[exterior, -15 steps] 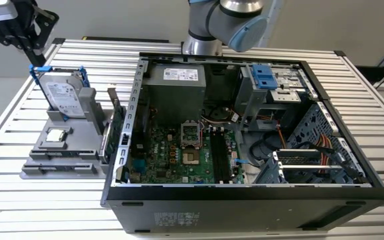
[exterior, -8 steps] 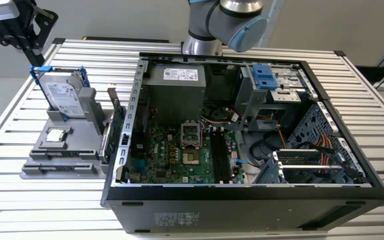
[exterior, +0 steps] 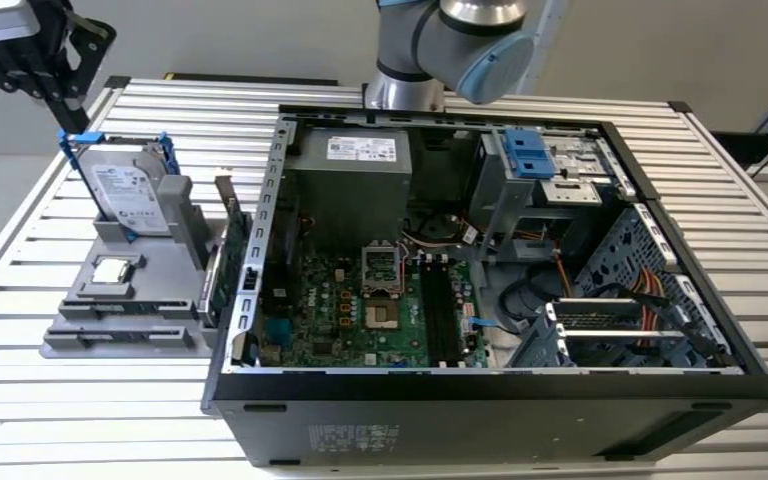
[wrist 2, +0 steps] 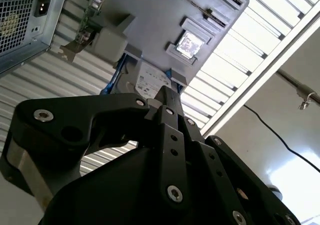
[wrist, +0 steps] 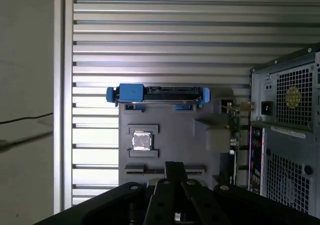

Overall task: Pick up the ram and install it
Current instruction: 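Reach for the ram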

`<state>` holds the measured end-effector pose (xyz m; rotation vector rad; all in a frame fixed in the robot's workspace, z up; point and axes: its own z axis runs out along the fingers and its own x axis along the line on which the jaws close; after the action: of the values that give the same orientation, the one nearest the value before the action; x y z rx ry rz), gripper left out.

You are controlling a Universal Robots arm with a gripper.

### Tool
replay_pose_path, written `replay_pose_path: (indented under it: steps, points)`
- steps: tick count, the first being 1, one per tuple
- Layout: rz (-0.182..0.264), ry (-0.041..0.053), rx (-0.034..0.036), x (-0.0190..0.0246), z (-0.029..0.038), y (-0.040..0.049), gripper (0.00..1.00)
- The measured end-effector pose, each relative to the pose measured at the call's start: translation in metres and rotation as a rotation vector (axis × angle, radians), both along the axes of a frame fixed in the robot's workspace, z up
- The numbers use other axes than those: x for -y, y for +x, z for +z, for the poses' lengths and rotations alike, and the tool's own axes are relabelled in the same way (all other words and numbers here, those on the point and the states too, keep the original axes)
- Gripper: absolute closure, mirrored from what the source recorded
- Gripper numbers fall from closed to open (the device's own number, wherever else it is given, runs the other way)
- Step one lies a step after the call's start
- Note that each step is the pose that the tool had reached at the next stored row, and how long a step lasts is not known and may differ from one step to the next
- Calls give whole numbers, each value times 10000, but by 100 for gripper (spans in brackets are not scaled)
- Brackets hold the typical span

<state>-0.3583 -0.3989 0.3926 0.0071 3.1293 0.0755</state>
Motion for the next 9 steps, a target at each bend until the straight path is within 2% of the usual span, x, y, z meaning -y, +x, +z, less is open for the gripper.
replay_pose_path:
  steps: [9]
  points:
    - [0,-1,-4,60,-8,0,100]
